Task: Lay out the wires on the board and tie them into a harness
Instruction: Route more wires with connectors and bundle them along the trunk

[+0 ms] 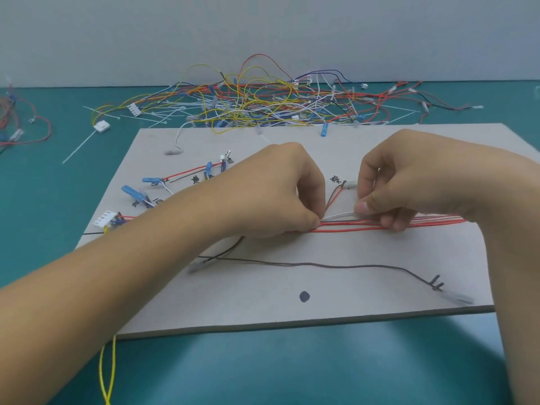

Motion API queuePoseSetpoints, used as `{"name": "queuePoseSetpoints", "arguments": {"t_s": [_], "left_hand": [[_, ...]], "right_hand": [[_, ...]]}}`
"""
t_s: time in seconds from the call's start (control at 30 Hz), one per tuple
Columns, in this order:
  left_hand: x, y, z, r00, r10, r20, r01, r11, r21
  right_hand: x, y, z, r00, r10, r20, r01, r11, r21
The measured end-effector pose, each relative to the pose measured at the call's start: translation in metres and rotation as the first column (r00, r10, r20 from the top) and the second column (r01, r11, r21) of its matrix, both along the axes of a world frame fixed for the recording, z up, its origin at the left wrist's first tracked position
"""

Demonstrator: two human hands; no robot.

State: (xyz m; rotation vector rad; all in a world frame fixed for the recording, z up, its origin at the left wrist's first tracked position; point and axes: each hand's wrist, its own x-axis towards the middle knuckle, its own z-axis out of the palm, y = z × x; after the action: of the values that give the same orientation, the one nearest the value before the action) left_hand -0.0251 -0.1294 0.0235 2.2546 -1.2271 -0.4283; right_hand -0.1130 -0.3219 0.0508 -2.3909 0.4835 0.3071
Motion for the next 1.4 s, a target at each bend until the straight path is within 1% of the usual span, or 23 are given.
{"name": "queuePoseSetpoints", "arguments": {"t_s": [0.13, 0.23, 0.37, 0.43, 0.57, 0.7, 0.83, 0.9, 0.97, 1.03, 1.13, 1.2, 1.27, 1.4], "left_hand": [[-0.003, 0.002, -0.005, 1.0, 0.021, -0.012, -0.021, 0.999, -0.032], [-0.004, 0.003, -0.005, 0.999, 0.031, 0.016, -0.031, 0.999, -0.04], [-0.004, 0.002, -0.004, 0.998, 0.044, 0.043, -0.044, 0.999, -0.01], [-0.003, 0.001, -0.002, 0.998, 0.037, 0.055, -0.037, 0.999, -0.005], [-0.002, 0.0, -0.003, 0.997, 0.022, 0.078, -0.021, 1.0, -0.018], [-0.001, 0.002, -0.006, 0.999, 0.018, 0.043, -0.015, 0.998, -0.059], [0.0, 0.003, -0.007, 1.0, 0.02, 0.001, -0.019, 0.996, -0.083], [0.0, 0.003, -0.008, 1.0, 0.017, -0.007, -0.017, 0.995, -0.097], [-0.001, 0.003, -0.008, 1.0, 0.015, -0.008, -0.016, 0.995, -0.103], [-0.001, 0.002, -0.007, 1.0, 0.013, -0.004, -0.013, 0.995, -0.098], [-0.001, 0.001, -0.006, 1.0, -0.001, 0.005, 0.002, 0.996, -0.087], [-0.001, 0.0, -0.005, 1.0, -0.008, 0.03, 0.011, 0.997, -0.076], [-0.001, 0.0, -0.003, 0.999, -0.018, 0.043, 0.022, 0.997, -0.073], [-0.002, 0.008, 0.0, 0.999, -0.017, 0.047, 0.02, 0.998, -0.064]], "right_hand": [[-0.002, -0.002, 0.0, 1.0, 0.013, -0.028, -0.013, 1.0, -0.018], [-0.005, -0.005, 0.004, 1.0, 0.012, -0.018, -0.013, 1.0, -0.026], [-0.01, -0.009, 0.01, 1.0, 0.009, 0.024, -0.006, 0.994, -0.106], [-0.012, -0.01, 0.01, 0.999, -0.02, 0.032, 0.022, 0.996, -0.083], [-0.013, -0.011, 0.007, 0.996, -0.085, -0.006, 0.085, 0.996, -0.021], [-0.024, -0.017, 0.0, 0.991, -0.135, 0.016, 0.135, 0.991, -0.022], [-0.034, -0.019, -0.009, 0.988, -0.15, 0.042, 0.148, 0.988, 0.05], [-0.036, -0.02, -0.013, 0.984, -0.165, 0.061, 0.162, 0.985, 0.051], [-0.038, -0.021, -0.015, 0.986, -0.137, 0.096, 0.139, 0.99, -0.008], [-0.041, -0.022, -0.018, 0.987, -0.064, 0.145, 0.081, 0.99, -0.115], [-0.048, -0.02, -0.024, 0.974, 0.078, 0.214, -0.008, 0.951, -0.31], [-0.05, -0.017, -0.025, 0.953, 0.187, 0.237, -0.083, 0.917, -0.39], [-0.05, -0.017, -0.025, 0.937, 0.254, 0.239, -0.133, 0.894, -0.428], [-0.047, -0.009, -0.027, 0.922, 0.275, 0.273, -0.135, 0.889, -0.437]]}}
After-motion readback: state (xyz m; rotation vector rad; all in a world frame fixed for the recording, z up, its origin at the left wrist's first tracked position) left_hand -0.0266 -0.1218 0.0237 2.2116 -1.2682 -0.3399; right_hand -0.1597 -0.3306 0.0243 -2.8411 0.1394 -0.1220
